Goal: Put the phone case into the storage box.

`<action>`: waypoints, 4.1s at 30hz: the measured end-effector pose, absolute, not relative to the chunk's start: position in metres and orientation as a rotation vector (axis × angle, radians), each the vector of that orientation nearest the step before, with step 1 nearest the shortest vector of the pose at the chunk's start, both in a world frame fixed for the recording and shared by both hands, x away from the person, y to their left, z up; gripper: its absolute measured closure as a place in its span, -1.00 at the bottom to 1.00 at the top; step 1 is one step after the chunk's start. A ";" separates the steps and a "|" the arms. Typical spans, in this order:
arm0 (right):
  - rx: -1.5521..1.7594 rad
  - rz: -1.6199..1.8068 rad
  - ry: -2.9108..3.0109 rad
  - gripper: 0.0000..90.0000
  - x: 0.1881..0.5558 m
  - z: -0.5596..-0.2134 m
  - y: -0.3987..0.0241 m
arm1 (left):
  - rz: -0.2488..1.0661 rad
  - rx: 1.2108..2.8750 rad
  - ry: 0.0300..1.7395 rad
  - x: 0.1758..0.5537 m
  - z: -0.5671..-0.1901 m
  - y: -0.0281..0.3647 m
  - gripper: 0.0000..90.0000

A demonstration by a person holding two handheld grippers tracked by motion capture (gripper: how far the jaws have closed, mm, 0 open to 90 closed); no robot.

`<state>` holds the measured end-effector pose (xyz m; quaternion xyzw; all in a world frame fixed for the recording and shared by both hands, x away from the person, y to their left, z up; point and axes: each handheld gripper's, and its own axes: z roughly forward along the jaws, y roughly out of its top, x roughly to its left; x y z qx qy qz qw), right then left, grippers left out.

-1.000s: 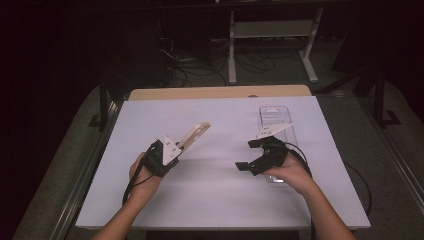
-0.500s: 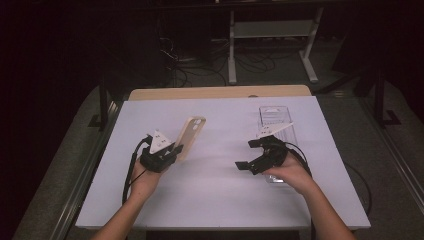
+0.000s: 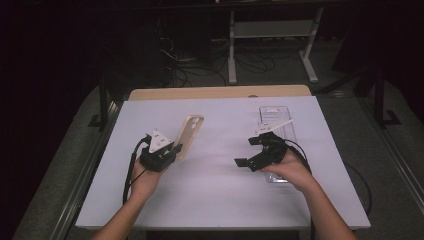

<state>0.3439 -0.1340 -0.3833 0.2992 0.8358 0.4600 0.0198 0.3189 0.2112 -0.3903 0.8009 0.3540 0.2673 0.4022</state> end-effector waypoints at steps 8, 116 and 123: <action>0.967 1.401 2.606 -1.00 0.350 -0.377 -0.129 | 0.696 2.015 0.897 0.319 -0.392 0.212 0.76; 1.167 1.963 2.369 -1.00 0.382 -0.405 -0.049 | 0.598 1.939 0.886 0.304 -0.387 0.181 0.76; 1.185 2.004 2.355 -1.00 0.381 -0.404 -0.047 | 0.593 1.946 0.879 0.303 -0.388 0.177 0.76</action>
